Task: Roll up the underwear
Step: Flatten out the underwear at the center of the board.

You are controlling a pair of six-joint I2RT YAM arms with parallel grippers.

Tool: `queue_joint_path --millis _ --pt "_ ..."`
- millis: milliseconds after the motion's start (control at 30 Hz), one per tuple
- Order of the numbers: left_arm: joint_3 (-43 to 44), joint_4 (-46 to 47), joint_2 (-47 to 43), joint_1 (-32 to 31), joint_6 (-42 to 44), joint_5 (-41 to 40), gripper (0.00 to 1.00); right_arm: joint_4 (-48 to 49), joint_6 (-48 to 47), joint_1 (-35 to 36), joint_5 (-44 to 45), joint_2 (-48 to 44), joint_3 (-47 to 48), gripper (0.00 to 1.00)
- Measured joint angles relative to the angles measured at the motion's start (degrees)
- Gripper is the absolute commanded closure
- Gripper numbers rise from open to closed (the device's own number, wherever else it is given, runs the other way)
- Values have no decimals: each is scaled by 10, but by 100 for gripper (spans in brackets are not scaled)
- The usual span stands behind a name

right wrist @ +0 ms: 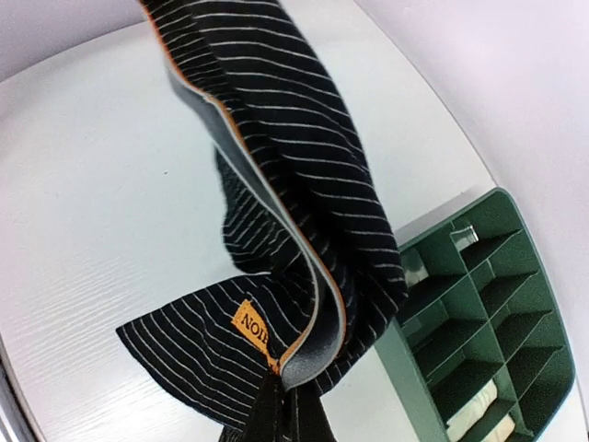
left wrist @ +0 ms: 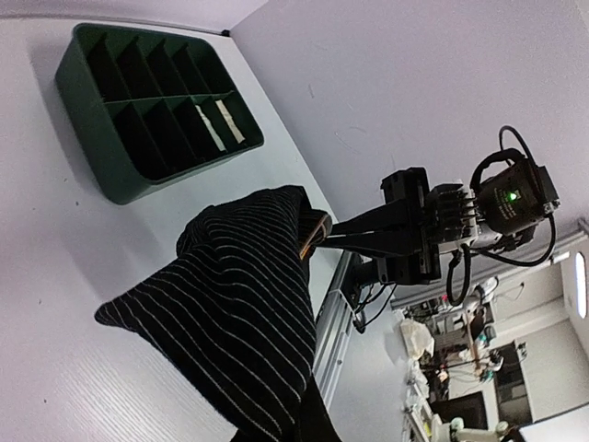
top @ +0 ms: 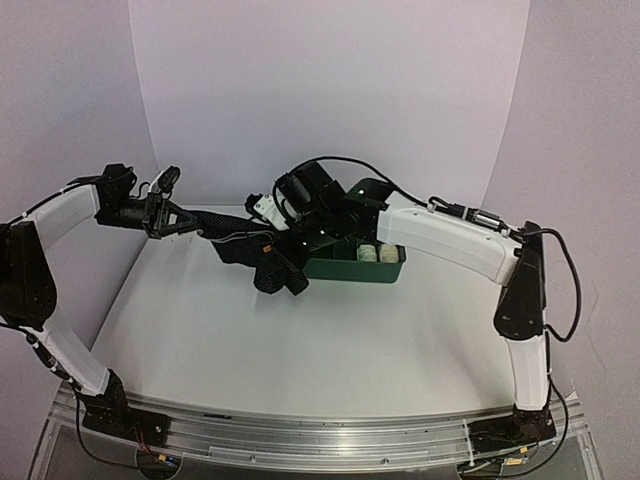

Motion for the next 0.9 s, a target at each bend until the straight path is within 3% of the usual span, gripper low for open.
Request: queue_joint_path --millis 200,267,400,533,633,700,733,800,900 --pt "14 4 16 33 -14 -25 100 2 -51 -30 11 87 105 100" --pt "-2 2 13 33 5 -36 100 6 -74 -30 19 83 87 100" --pt "-114 -3 22 31 34 -74 100 17 -126 0 47 61 -5 96" --pt "-150 -26 85 27 69 -131 100 3 -136 59 53 69 -81 53" --pt "-151 -26 109 25 90 -156 100 -2 -102 96 26 73 -107 42" --pt "-159 -23 113 25 99 -164 100 12 -51 108 1 67 -128 25" --pt "-166 -21 114 25 104 -167 100 26 -23 109 -12 58 -148 21" --pt "-175 -21 116 25 109 -171 100 60 32 106 -29 34 -199 24" --pt "-179 -21 119 25 115 -177 100 114 122 98 -40 -19 -284 46"
